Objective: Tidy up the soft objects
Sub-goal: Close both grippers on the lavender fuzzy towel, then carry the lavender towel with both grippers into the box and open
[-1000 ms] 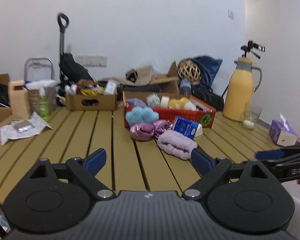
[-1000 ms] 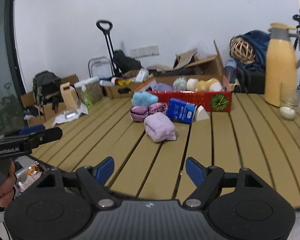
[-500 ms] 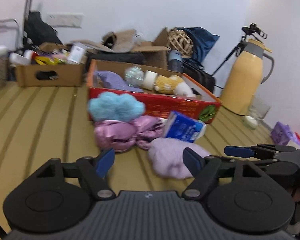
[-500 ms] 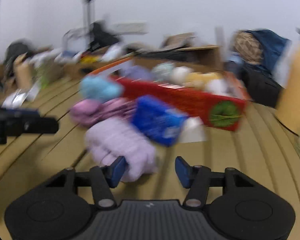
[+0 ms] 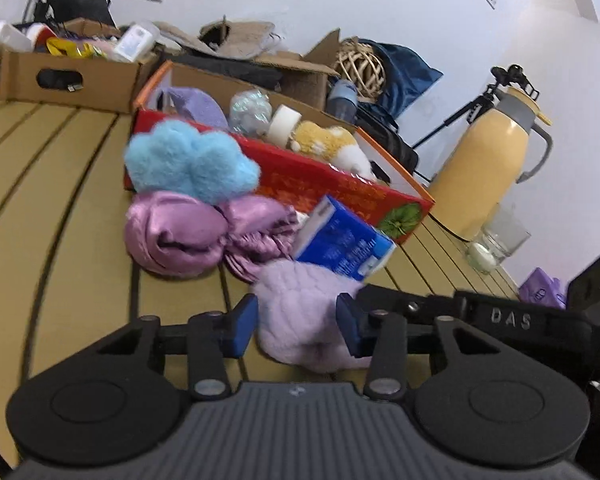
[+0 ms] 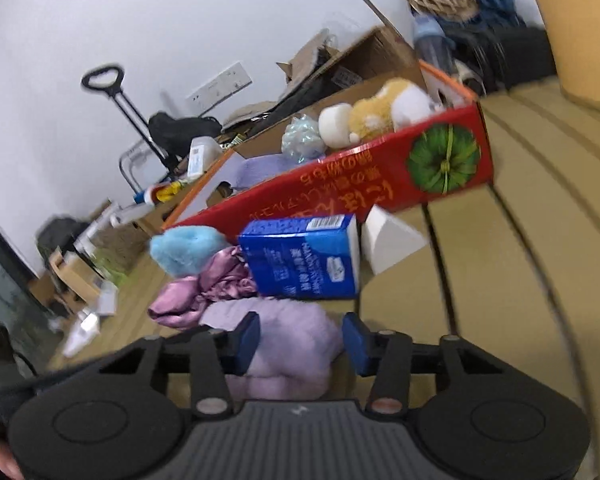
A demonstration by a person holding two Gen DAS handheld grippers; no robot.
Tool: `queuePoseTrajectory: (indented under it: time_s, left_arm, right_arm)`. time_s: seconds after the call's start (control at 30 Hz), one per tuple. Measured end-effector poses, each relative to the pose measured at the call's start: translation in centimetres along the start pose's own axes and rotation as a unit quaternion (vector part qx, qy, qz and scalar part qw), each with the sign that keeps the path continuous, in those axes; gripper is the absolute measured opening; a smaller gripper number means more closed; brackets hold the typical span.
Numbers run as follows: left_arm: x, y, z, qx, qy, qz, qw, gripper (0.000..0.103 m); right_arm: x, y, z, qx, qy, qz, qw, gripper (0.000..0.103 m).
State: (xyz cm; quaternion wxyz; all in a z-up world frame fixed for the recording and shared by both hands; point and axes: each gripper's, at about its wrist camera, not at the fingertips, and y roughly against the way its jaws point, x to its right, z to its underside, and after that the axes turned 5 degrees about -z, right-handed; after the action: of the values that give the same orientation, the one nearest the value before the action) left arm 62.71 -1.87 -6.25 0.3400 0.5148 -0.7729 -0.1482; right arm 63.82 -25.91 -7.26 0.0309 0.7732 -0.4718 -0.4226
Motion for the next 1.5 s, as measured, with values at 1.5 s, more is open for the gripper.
queuePoseTrajectory:
  time_s: [1.5]
  left_arm:
    - [4.7, -5.4, -16.8, 0.041, 0.051, 0.026, 0.9976, 0.024]
  right_arm:
    - [-4.4, -1.5, -18.4, 0.036, 0.111, 0.022, 0.993, 0.017]
